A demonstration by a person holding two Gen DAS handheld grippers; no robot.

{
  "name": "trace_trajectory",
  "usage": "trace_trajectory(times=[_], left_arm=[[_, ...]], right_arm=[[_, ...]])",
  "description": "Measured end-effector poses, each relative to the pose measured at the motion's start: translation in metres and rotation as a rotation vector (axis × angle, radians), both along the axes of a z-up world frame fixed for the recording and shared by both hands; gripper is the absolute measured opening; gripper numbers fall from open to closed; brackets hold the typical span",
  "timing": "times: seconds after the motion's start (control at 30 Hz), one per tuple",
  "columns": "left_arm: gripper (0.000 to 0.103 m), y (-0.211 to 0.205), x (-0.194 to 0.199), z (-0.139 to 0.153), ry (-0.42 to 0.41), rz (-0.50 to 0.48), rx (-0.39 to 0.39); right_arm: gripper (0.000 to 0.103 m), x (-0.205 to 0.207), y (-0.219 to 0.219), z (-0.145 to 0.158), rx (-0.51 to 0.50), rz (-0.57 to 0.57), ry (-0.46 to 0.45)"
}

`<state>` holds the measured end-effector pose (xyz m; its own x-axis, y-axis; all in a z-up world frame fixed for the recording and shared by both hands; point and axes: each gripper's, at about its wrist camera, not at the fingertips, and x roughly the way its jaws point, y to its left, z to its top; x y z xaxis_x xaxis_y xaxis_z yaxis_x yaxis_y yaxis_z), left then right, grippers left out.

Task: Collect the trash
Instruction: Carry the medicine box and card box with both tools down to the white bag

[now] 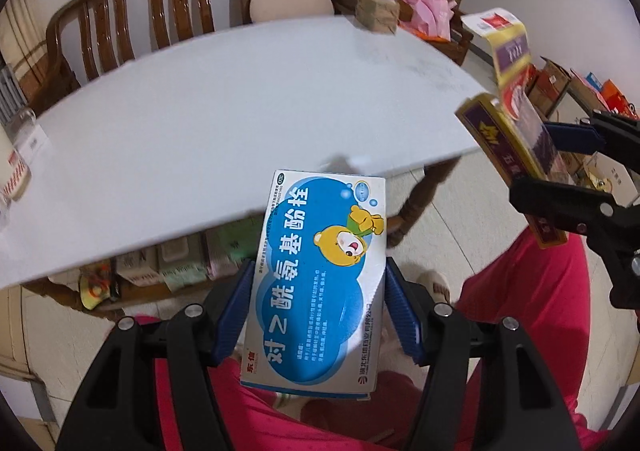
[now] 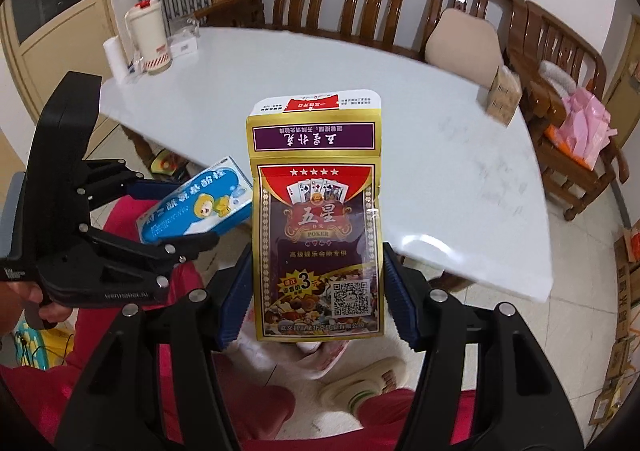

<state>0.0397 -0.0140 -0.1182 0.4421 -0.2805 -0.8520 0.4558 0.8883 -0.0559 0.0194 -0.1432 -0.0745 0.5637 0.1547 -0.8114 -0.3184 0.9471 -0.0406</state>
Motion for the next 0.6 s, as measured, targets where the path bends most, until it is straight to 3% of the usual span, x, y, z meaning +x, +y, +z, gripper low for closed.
trace_trajectory(times=[0.6], left_arm=[[0.061, 0.007, -0.004, -0.110, 0.222, 0.058, 0.002]], right_arm=[[0.059, -0.015, 0.012, -0.105, 0.003, -0.043, 0.191]])
